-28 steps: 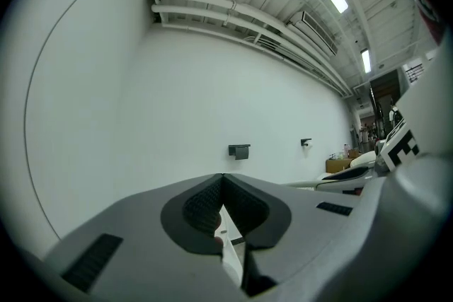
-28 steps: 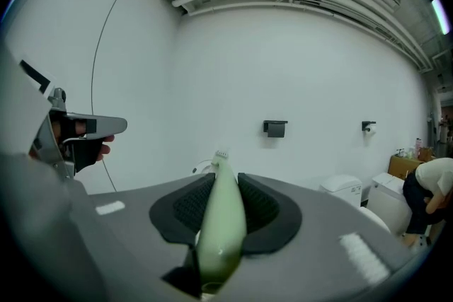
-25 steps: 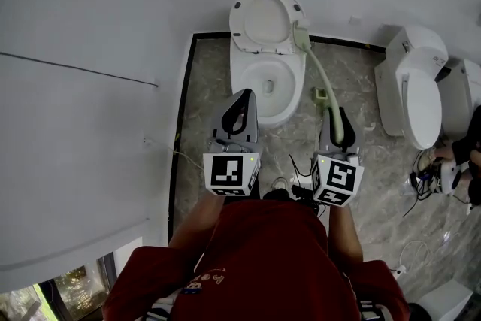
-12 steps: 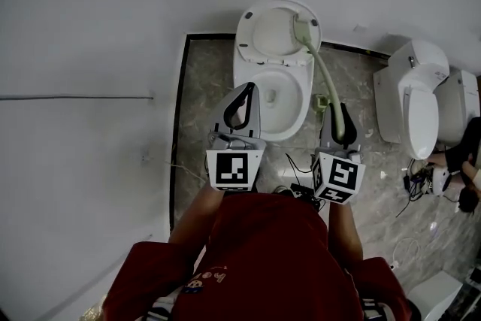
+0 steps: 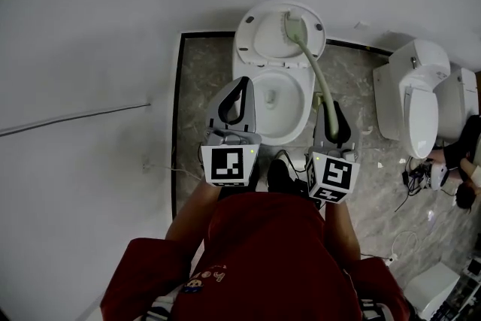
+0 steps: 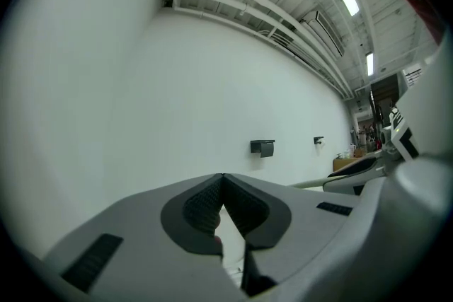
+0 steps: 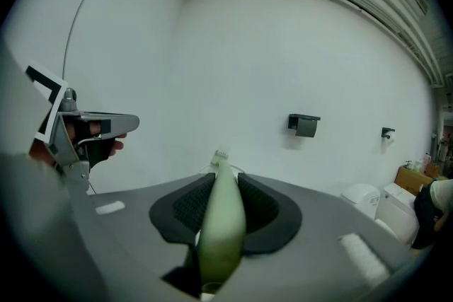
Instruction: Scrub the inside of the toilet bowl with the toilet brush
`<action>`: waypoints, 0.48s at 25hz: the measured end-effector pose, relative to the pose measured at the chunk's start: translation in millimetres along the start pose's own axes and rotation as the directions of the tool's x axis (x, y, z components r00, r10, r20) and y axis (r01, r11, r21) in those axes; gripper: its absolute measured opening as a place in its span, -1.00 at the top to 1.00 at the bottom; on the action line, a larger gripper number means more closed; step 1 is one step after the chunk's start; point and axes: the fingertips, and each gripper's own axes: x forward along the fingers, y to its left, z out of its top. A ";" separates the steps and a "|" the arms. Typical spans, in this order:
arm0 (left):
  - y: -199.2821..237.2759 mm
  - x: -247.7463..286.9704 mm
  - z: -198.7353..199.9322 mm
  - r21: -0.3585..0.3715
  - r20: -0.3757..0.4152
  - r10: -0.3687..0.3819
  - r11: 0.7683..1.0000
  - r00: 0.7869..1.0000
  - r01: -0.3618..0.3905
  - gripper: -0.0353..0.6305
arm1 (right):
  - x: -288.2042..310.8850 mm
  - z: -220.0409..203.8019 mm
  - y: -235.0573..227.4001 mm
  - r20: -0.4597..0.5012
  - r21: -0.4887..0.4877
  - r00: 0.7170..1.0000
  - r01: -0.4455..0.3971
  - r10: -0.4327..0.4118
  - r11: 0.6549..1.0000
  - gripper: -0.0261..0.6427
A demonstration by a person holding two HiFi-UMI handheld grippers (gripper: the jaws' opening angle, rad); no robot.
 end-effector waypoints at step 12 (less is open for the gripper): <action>-20.1 27.3 -42.2 -0.027 -0.101 0.024 0.999 0.995 -0.027 0.88 | 31.9 -47.9 -14.0 -0.115 -0.006 0.989 -0.092 0.091 0.996 0.59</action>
